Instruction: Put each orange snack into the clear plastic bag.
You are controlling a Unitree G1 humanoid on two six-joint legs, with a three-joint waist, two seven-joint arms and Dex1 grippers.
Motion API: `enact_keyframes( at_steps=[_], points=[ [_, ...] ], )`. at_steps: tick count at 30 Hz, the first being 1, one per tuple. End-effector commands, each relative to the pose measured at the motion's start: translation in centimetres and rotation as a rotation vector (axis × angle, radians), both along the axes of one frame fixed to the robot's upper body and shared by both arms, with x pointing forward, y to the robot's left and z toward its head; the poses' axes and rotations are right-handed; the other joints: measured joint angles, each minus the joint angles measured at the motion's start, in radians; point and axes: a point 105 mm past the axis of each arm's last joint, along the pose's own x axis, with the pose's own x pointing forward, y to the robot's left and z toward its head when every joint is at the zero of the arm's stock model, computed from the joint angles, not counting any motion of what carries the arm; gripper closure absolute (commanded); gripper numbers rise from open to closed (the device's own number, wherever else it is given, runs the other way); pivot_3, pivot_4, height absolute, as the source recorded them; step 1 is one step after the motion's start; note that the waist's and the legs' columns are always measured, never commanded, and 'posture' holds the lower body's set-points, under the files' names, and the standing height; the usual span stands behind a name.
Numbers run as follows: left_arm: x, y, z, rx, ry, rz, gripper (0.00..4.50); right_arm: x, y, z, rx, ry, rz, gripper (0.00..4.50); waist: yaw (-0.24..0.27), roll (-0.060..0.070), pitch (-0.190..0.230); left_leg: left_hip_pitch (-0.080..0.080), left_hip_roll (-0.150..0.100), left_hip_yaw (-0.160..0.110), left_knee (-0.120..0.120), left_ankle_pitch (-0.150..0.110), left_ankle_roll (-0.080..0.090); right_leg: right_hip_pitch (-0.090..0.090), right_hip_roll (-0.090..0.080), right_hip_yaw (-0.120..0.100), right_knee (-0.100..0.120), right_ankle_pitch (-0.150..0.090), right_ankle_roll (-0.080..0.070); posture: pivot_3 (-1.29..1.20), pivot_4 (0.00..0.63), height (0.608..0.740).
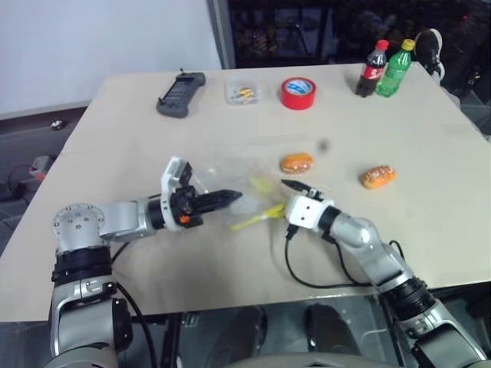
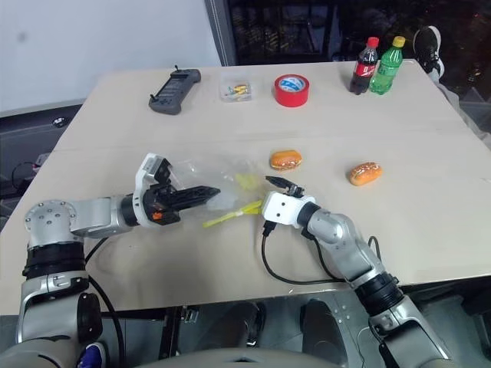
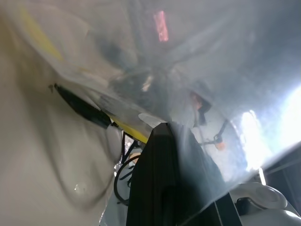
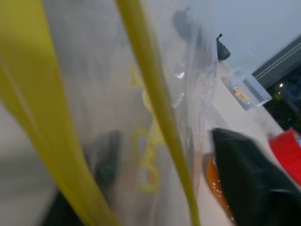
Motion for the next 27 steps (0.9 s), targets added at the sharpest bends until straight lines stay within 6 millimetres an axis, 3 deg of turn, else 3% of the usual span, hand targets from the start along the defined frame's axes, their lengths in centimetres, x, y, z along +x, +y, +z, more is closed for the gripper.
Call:
enact_keyframes(
  at_steps=[1,3,4,9,12,15,16,18,21,27],
  points=[
    [0.1,0.2,1.2,-0.019,-0.045,0.025,4.5,1.0,-1.0,2.6,0.068,-0.04,-0.025,3.27,0.0,0.0,0.0,0.0,0.0,0.0,0.0,0.0,0.0,0.0,0.0,0.0,0.0,0.0,0.0,0.0,0.15,0.74],
    [0.4,0.1,1.3,-0.013,-0.054,0.05,4.5,1.2,-1.5,3.2,0.071,-0.039,-0.026,4.23,0.0,0.0,0.0,0.0,0.0,0.0,0.0,0.0,0.0,0.0,0.0,0.0,0.0,0.0,0.0,0.0,0.15,0.74],
    [0.6,0.1,1.4,-0.007,-0.064,0.07,4.5,1.3,-1.7,3.6,0.078,-0.035,-0.027,4.37,0.0,0.0,0.0,0.0,0.0,0.0,0.0,0.0,0.0,0.0,0.0,0.0,0.0,0.0,0.0,0.0,0.15,0.74],
    [1.7,0.4,1.4,0.161,-0.192,0.208,4.5,2.0,-3.1,5.9,0.057,0.001,-0.026,4.37,0.0,0.0,0.0,-0.001,0.0,0.0,0.0,0.0,0.0,0.0,0.0,0.0,0.0,0.0,0.0,0.0,0.15,0.74],
    [1.1,0.9,1.6,0.299,-0.322,0.246,3.75,2.6,-3.9,7.2,-0.012,0.028,-0.011,4.5,-0.003,0.0,0.0,-0.001,0.0,0.003,-0.001,0.0,0.0,-0.001,-0.001,0.002,0.0,0.0,0.0,0.0,0.15,0.74],
    [-0.1,1.5,2.1,0.585,-0.608,0.262,2.25,3.2,-4.7,8.1,-0.072,0.081,-0.008,4.5,-0.005,0.0,0.001,-0.001,0.001,0.003,-0.003,0.0,0.0,-0.002,-0.001,0.002,-0.001,0.0,-0.001,0.0,0.15,0.74],
    [-0.5,1.5,2.4,0.661,-0.707,0.256,1.95,3.3,-4.9,8.2,-0.086,0.097,-0.009,4.5,-0.004,0.0,0.001,-0.001,0.002,0.004,-0.004,0.0,0.0,-0.002,-0.002,0.002,-0.002,0.0,-0.001,0.0,0.15,0.74],
    [-1.7,1.1,2.6,0.842,-0.947,0.206,1.95,3.6,-5.4,8.4,-0.133,0.136,-0.012,4.5,0.001,0.0,0.002,-0.001,0.002,0.005,-0.007,0.0,0.0,-0.002,-0.003,0.003,-0.004,-0.001,-0.001,0.0,0.15,0.74],
    [-4.3,-1.4,2.9,1.01,-1.295,0.059,1.95,4.3,-5.7,8.7,-0.205,0.196,-0.009,4.5,0.004,0.001,0.003,-0.003,0.002,0.007,-0.008,-0.002,-0.001,-0.004,-0.005,0.004,-0.006,-0.001,-0.003,0.0,0.15,0.74],
    [-5.3,-3.4,1.3,1.123,-1.564,-0.03,1.95,4.9,-5.4,8.8,-0.244,0.273,0.004,4.5,0.006,0.001,0.004,-0.004,0.003,0.008,-0.01,-0.005,-0.001,-0.004,-0.005,0.004,-0.009,-0.001,-0.003,0.0,0.15,0.74]
  ],
)
